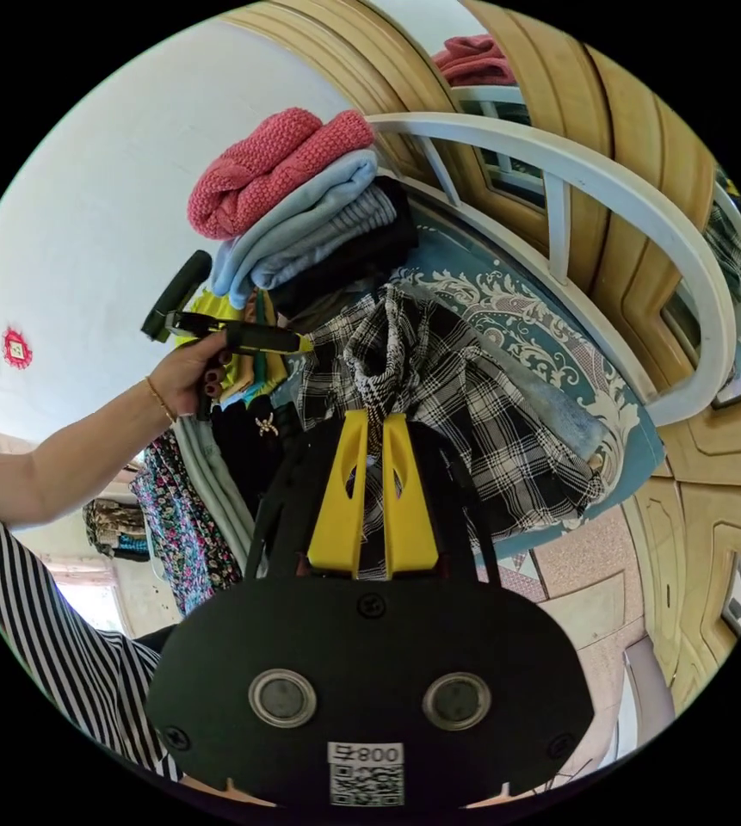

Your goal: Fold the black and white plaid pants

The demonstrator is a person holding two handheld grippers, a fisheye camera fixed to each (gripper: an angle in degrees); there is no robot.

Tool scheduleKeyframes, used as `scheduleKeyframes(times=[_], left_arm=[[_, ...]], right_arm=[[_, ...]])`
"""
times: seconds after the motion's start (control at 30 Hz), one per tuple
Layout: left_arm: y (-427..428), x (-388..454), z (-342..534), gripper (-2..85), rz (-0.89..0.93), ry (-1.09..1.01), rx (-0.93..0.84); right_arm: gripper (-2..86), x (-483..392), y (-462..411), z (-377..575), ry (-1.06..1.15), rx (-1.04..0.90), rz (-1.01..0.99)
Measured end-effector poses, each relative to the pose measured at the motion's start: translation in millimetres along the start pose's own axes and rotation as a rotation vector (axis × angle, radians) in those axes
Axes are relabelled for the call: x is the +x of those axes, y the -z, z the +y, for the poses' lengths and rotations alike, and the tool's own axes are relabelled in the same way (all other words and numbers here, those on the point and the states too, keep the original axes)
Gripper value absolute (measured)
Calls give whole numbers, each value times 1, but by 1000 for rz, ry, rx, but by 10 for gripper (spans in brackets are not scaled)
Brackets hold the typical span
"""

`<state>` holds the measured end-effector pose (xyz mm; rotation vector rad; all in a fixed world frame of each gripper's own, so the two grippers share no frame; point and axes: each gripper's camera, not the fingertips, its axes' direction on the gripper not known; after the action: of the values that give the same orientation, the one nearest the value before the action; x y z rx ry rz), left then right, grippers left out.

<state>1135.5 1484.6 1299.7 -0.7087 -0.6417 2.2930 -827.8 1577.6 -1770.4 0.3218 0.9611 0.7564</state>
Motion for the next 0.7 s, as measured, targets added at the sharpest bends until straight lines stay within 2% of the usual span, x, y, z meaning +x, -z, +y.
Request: scheduleKeyframes(times=[0.27,0.5,0.7], left_arm=[[81,36,48,25,154,-89,91],[207,91,141,20,386,-256,263],[335,130,241,18,530,-397,419]], right_arm=[[27,-35,14,120,-37,18,-37],[25,-76,57,236,-94,109,-4],[23,-157,120,338,-38,273,75]])
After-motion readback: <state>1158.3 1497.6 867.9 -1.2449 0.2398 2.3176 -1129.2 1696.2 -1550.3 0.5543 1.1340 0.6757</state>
